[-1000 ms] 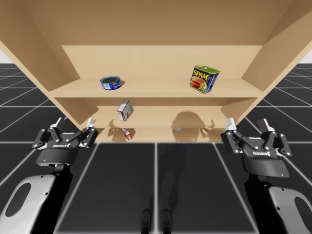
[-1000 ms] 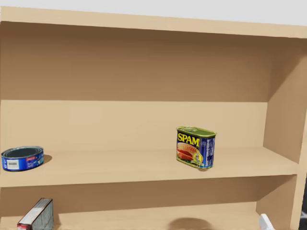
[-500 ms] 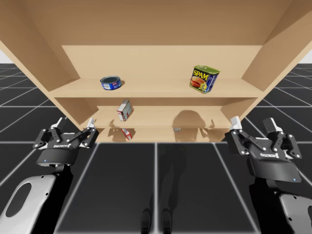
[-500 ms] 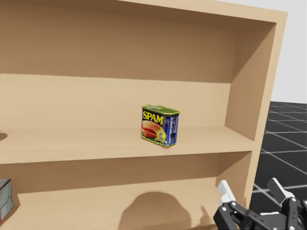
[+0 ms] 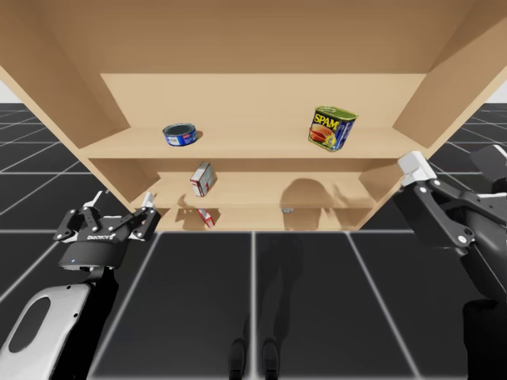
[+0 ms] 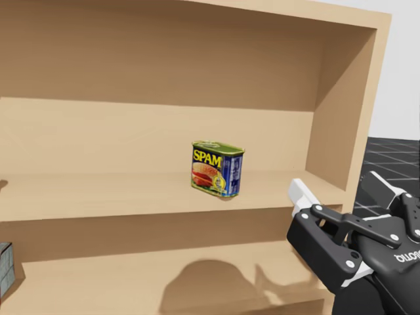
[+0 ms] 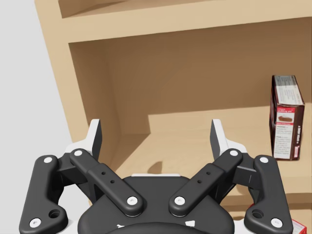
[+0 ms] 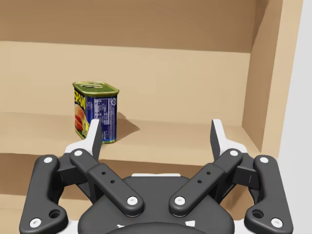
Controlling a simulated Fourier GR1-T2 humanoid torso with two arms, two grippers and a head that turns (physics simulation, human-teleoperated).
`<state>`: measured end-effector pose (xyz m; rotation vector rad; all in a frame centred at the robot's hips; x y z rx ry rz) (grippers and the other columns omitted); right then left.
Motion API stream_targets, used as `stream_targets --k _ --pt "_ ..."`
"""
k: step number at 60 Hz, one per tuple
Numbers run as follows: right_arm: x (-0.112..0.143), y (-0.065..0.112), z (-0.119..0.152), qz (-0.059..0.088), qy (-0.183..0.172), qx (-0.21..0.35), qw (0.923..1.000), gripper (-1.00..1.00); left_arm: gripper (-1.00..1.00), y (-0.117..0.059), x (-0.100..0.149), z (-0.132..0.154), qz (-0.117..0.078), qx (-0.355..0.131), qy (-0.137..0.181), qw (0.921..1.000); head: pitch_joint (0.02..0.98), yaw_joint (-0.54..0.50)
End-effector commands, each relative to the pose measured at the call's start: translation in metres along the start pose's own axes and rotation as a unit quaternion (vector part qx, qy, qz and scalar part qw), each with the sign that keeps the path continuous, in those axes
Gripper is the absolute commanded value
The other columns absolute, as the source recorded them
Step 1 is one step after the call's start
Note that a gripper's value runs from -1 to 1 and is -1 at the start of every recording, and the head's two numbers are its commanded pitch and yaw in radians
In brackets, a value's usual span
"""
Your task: Look through the shelves, find the meat can, and take it.
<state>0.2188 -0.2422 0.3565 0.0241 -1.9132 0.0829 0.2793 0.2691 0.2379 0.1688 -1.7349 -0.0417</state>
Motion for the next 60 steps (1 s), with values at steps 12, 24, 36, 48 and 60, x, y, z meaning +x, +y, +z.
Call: stream_targets --k 12,24,36,48,60 --pt "0.010 0.020 -0.040 -0.013 0.052 0.075 0.9957 -1.00 -1.00 -0.002 0.000 0.000 -0.006 -0.003 -0.002 1.0000 0.267 -0.29" --pt "0.008 0.029 -0.064 -0.030 0.074 0.103 0.9915 -1.00 -1.00 -0.002 0.000 0.001 -0.006 -0.003 -0.002 1.0000 0.272 -0.28" --pt "0.003 0.032 -0.079 -0.038 0.095 0.106 0.9891 -1.00 -1.00 -0.001 0.000 0.001 -0.006 -0.003 -0.004 1.0000 0.281 -0.28" --pt "-0.007 0.031 -0.103 -0.040 0.128 0.106 0.9853 -1.00 -1.00 -0.001 0.001 0.001 -0.005 -0.005 -0.004 1.0000 0.284 -0.28" --pt "-0.015 0.036 -0.118 -0.028 0.145 0.114 0.9824 -1.00 -1.00 -0.001 0.002 0.002 -0.002 -0.005 -0.005 1.0000 0.287 -0.28"
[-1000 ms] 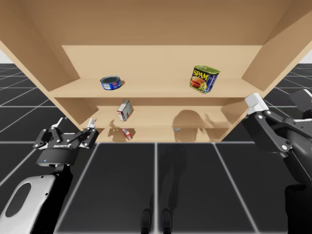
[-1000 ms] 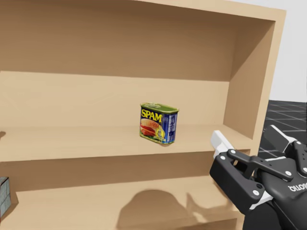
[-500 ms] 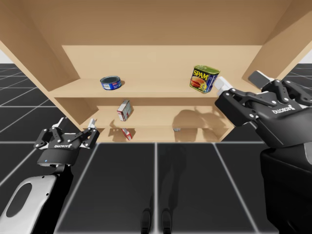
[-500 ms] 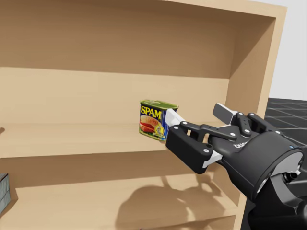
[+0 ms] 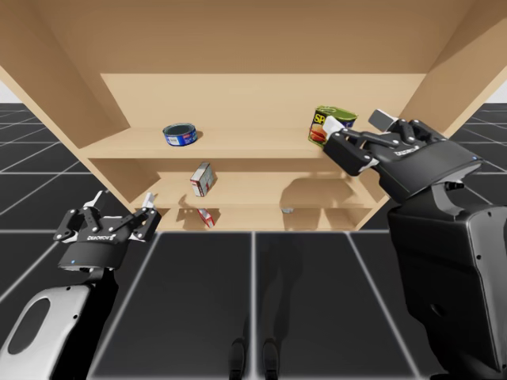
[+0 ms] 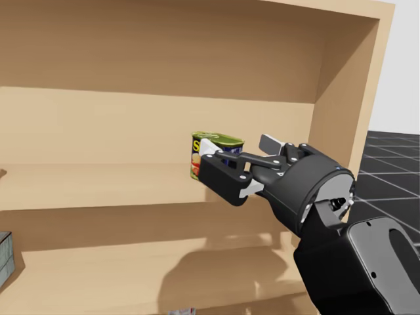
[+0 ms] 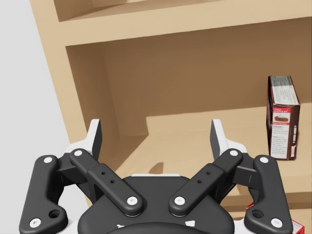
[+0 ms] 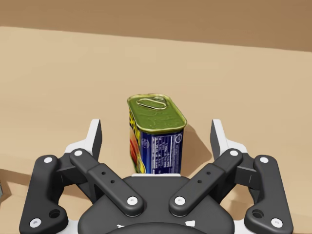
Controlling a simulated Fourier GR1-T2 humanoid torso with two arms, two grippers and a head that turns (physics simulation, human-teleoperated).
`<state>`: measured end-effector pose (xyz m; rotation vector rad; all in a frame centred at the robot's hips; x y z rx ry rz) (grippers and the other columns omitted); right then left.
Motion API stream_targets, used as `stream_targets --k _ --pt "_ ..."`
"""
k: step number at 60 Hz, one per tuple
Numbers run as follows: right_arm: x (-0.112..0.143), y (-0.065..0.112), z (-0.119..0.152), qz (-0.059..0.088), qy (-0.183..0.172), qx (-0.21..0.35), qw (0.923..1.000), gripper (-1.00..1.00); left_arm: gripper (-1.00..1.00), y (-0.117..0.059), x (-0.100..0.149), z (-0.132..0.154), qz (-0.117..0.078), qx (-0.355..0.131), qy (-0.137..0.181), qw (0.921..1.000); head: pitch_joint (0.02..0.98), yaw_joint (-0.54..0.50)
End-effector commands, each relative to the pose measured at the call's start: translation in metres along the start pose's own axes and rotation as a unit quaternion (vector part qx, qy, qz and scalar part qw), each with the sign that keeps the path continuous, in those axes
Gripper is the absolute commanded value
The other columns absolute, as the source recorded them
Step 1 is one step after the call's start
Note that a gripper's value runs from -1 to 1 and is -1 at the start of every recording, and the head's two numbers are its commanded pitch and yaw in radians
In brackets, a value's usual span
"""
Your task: Look through the shelves, find the meat can, and take it.
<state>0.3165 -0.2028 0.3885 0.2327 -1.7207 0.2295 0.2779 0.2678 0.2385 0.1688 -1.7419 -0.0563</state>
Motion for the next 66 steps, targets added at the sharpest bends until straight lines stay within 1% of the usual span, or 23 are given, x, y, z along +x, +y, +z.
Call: stream_targets --k 1,2,3,6,10,13,15,18,22,24,25,26,27,28,29,30,31,32,43,55,60,61,66 --pt "-0.011 0.000 -0.016 0.009 0.063 0.003 0.9980 -1.00 -1.00 0.000 0.001 0.000 0.002 0.000 -0.001 1.0000 0.287 -0.28" --pt "-0.011 0.000 -0.017 0.010 0.067 0.004 0.9977 -1.00 -1.00 0.000 0.001 0.000 0.003 -0.001 -0.001 1.0000 0.287 -0.28" --pt "-0.012 0.001 -0.019 0.006 0.072 0.008 0.9973 -1.00 -1.00 0.001 0.001 0.000 0.003 -0.001 -0.001 1.0000 0.288 -0.28" --pt "-0.014 0.002 -0.022 0.012 0.075 0.008 0.9971 -1.00 -1.00 0.001 0.001 0.001 0.004 -0.001 -0.001 1.0000 0.288 -0.28" --pt "-0.016 0.003 -0.026 0.012 0.083 0.010 0.9964 -1.00 -1.00 0.001 0.002 0.001 0.005 0.000 -0.001 1.0000 0.289 -0.28" --pt "-0.017 0.003 -0.028 0.008 0.088 0.013 0.9960 -1.00 -1.00 0.001 0.002 0.001 0.005 0.000 -0.001 1.0000 0.290 -0.28" --pt "-0.019 0.003 -0.031 0.013 0.090 0.013 0.9957 -1.00 -1.00 0.001 0.002 0.001 0.005 0.000 -0.001 1.0000 0.290 -0.28" --pt "-0.020 0.002 -0.032 0.010 0.092 0.014 0.9956 -1.00 -1.00 0.001 0.002 0.001 0.005 0.000 -0.001 1.0000 0.290 -0.28" --pt "-0.022 0.002 -0.034 0.011 0.093 0.012 0.9955 -1.00 -1.00 0.001 0.002 0.001 0.005 0.000 -0.002 1.0000 0.292 -0.28" --pt "-0.022 0.000 -0.034 0.006 0.096 0.013 0.9952 -1.00 -1.00 0.001 0.002 0.001 0.006 0.000 -0.001 1.0000 0.292 -0.28" --pt "-0.023 0.000 -0.035 0.008 0.100 0.014 0.9949 -0.96 -1.00 0.001 0.002 0.001 0.006 0.000 -0.001 1.0000 0.292 -0.28" --pt "-0.024 0.000 -0.035 0.009 0.101 0.014 0.9947 -0.70 -1.00 0.001 0.002 0.001 0.006 0.000 -0.002 1.0000 0.292 -0.28" --pt "-0.024 0.000 -0.035 0.009 0.100 0.012 0.9949 -0.57 -1.00 0.001 0.002 0.001 0.006 0.000 -0.002 1.0000 0.292 -0.28" --pt "-0.025 -0.001 -0.035 0.009 0.098 0.008 0.9951 -0.38 -1.00 0.001 0.002 0.001 0.006 0.000 -0.002 1.0000 0.293 -0.28" --pt "-0.025 -0.001 -0.035 0.010 0.097 0.005 0.9952 0.05 -1.00 0.001 0.002 0.001 0.006 0.000 -0.002 1.0000 0.293 -0.28" --pt "-0.026 -0.001 -0.035 0.009 0.097 0.006 0.9952 0.30 -1.00 0.001 0.002 0.001 0.006 0.000 -0.002 1.0000 0.293 -0.28" --pt "-0.027 -0.001 -0.035 0.011 0.096 0.003 0.9953 0.96 -1.00 0.001 0.002 0.001 0.007 0.000 -0.002 1.0000 0.293 -0.28" --pt "-0.027 -0.002 -0.035 0.012 0.095 0.001 0.9954 1.00 -1.00 0.001 0.002 0.001 0.006 0.000 -0.002 1.0000 0.292 -0.28" --pt "-0.022 -0.005 -0.029 0.011 0.080 -0.005 0.9968 1.00 -1.00 0.001 0.002 0.001 0.005 0.000 -0.002 1.0000 0.293 -0.28" --pt "-0.003 -0.005 -0.010 0.030 0.033 -0.022 0.9988 1.00 -1.00 0.000 0.003 0.002 0.005 0.000 -0.003 1.0000 0.294 -0.28" --pt "0.004 -0.005 0.003 0.045 0.017 -0.030 0.9984 1.00 -1.00 0.000 0.003 0.002 0.005 0.000 -0.003 1.0000 0.294 -0.28" --pt "0.006 -0.005 0.008 0.053 0.011 -0.036 0.9979 1.00 -1.00 0.000 0.003 0.001 0.005 0.000 -0.003 1.0000 0.293 -0.28" --pt "0.009 -0.005 0.022 0.056 0.005 -0.037 0.9978 1.00 -1.00 0.001 0.003 0.001 0.005 0.001 -0.002 1.0000 0.294 -0.28"
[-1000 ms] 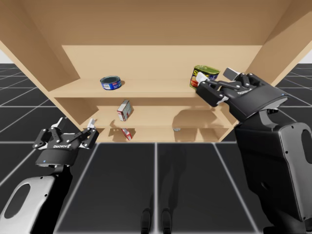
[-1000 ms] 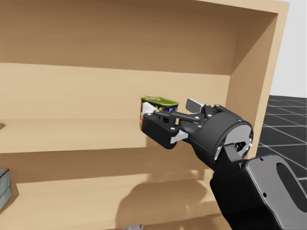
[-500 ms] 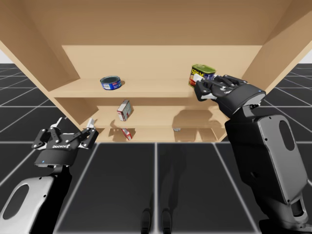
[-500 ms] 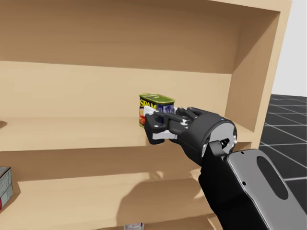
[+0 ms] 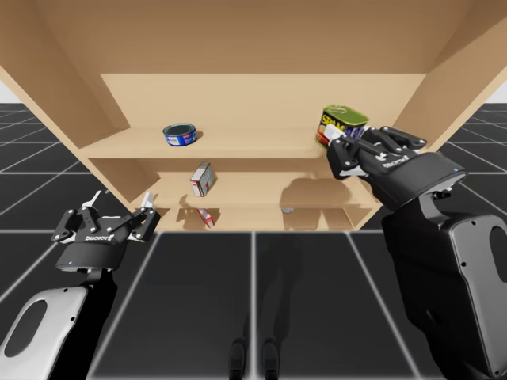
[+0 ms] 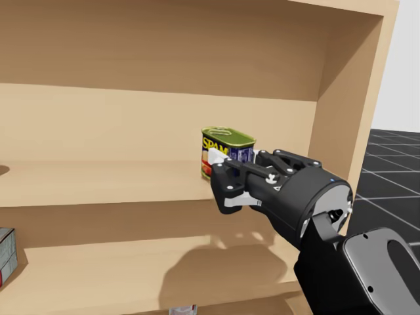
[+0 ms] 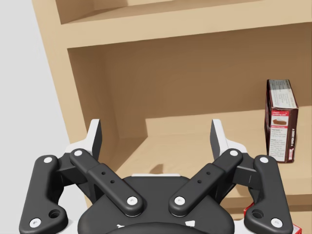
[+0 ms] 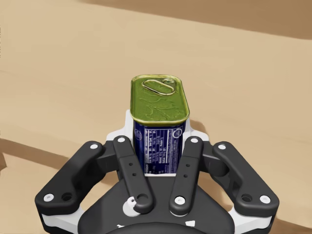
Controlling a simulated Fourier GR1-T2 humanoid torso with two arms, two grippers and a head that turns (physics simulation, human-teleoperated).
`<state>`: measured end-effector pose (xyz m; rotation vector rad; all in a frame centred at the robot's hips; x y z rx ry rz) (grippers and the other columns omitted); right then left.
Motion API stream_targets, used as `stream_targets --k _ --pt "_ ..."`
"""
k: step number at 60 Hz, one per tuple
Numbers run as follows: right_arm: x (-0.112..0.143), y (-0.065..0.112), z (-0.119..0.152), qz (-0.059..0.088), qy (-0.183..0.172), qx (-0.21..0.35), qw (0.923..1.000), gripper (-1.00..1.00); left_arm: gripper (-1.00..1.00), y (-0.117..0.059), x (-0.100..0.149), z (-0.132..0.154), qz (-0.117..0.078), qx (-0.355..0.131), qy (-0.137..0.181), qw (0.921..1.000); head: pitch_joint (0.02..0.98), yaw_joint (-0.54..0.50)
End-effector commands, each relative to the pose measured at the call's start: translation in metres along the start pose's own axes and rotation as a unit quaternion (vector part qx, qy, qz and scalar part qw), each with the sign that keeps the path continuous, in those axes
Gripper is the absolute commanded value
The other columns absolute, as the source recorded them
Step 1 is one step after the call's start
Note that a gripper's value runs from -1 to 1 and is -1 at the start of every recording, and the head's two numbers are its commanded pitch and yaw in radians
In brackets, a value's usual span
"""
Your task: Look through the shelves, find the meat can, and take it.
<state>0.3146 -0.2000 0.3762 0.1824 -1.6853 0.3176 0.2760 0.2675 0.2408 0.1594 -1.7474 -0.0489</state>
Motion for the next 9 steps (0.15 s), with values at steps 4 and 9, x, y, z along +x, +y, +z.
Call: stream_targets --k 4,9 --pt "0.021 -0.009 0.036 0.024 -0.026 -0.061 0.9975 1.00 -1.00 0.000 0.001 0.000 0.000 0.001 0.000 1.0000 0.295 -0.27" --pt "0.019 -0.007 0.060 0.046 -0.045 -0.080 0.9947 1.00 -1.00 0.001 0.001 0.000 -0.001 0.002 -0.001 1.0000 0.293 -0.27"
